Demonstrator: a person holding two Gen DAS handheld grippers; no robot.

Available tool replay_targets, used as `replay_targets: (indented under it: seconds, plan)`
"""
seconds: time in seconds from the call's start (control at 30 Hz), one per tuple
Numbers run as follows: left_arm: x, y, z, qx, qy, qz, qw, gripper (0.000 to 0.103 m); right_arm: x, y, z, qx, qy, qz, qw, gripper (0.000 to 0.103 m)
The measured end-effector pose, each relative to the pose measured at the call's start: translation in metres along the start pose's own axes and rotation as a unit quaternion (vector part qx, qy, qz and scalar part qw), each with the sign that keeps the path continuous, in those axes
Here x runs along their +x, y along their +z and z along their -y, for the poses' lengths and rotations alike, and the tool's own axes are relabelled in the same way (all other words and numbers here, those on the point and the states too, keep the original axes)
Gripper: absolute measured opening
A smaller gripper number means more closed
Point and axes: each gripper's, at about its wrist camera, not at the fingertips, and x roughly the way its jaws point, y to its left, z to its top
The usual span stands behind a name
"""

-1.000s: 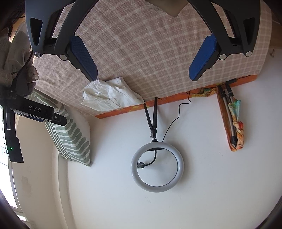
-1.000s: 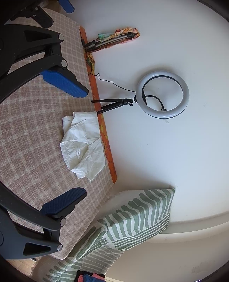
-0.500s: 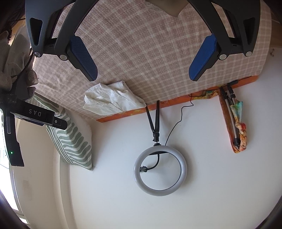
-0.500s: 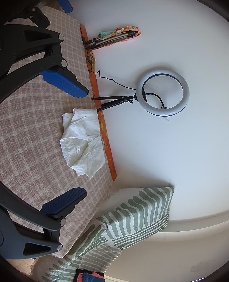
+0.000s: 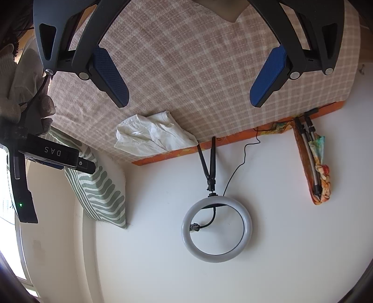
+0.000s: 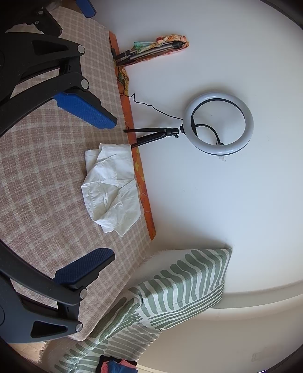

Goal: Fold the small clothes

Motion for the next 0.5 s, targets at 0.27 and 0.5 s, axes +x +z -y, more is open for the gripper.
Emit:
replay_targets:
  seconds: [0.27,0.5]
  plan:
    - [-0.0008,0.0004,0.0012,-0.001,0.003,-0.002,1.0000,0.103,0.0000,0.0004,-0.0009,0.000,0.000,-0.002,1.000,0.103]
    - [-0.0008,0.0000,-0.0015,-0.003,0.008,-0.005,1.0000,0.103,0.0063,-0.0004,0.0013,-0.002,0.006,-0.004,1.000,0.103]
